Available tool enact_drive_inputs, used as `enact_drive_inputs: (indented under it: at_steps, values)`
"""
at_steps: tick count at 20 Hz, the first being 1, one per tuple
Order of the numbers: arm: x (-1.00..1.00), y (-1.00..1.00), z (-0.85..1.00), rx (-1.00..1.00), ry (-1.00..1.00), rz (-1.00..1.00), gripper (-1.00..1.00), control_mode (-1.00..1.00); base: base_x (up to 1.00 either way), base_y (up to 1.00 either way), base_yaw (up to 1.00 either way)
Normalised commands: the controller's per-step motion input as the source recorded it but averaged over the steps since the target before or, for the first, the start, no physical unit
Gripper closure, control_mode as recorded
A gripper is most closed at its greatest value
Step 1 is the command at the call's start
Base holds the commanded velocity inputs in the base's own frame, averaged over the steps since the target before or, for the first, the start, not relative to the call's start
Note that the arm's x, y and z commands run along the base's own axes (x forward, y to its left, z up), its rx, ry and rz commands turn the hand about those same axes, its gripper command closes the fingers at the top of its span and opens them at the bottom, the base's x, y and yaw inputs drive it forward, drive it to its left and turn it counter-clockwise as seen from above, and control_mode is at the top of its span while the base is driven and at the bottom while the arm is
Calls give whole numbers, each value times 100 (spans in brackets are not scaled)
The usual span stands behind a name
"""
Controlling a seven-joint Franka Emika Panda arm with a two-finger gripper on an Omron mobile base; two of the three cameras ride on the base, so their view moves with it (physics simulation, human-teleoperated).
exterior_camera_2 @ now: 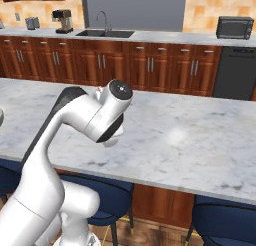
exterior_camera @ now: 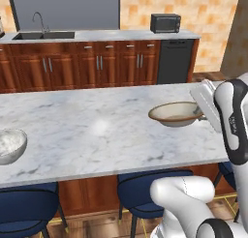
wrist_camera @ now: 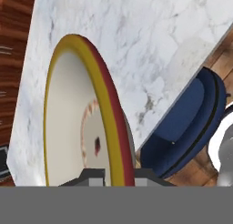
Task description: Pick up the bowls from the cabinet and place each bowl in front of a stool on the dining counter.
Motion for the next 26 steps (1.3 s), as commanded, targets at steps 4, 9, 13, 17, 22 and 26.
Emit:
enact_drive_inputs:
  at_steps: [4, 9, 13, 17, 22, 26]
  values:
    - [21, -6, -43, 3, 0, 10, 100, -100, 0, 0, 0]
    - [19, -4, -38, 3, 0, 10, 100, -100, 0, 0, 0]
    - [26, -1, -55, 1, 0, 9, 100, -100, 0, 0, 0]
    - [32, 0, -64, 0, -1, 8, 100, -100, 0, 0, 0]
    - [35, 0, -67, 0, 0, 9, 100, -100, 0, 0, 0]
    - [41, 0, -59, 0, 0, 8, 100, -100, 0, 0, 0]
